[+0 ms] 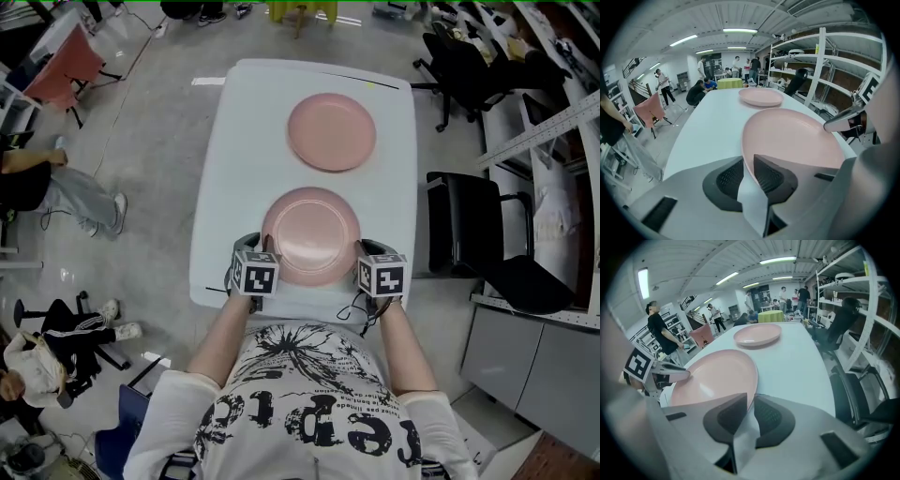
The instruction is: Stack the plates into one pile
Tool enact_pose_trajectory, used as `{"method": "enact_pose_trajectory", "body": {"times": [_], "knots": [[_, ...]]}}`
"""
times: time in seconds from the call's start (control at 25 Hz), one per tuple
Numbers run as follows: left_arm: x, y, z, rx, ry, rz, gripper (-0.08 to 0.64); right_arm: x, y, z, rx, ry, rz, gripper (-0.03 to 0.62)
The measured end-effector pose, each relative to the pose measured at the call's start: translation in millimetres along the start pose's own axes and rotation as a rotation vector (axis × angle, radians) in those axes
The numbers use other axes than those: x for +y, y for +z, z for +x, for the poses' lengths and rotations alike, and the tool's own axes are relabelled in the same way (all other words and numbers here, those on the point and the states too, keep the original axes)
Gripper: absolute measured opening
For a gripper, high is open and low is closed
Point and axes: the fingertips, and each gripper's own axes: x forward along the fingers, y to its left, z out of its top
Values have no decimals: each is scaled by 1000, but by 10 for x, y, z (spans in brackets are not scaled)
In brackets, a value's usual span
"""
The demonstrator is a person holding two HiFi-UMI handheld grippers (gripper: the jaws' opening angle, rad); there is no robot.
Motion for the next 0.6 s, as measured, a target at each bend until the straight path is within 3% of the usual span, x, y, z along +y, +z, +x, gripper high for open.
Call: {"method": "enact_pose_trajectory", "body": {"times": [0.12,0.24,0.4,0.6], "knots": [[-7,-22,11,-13,3,-14,73,10,-1,7,-2,3,-24,60],[-44,-11,-23,-24,-27,-39,135,-6,61,-13,-44,-15,-57,63],[-33,47,-132,-47,-12,-114,135,-74,198,-71,-102,-30,-59,115],[-59,288,-357,-110,13,-145,135,-209,401,-130,-139,-17,-40,121]]}}
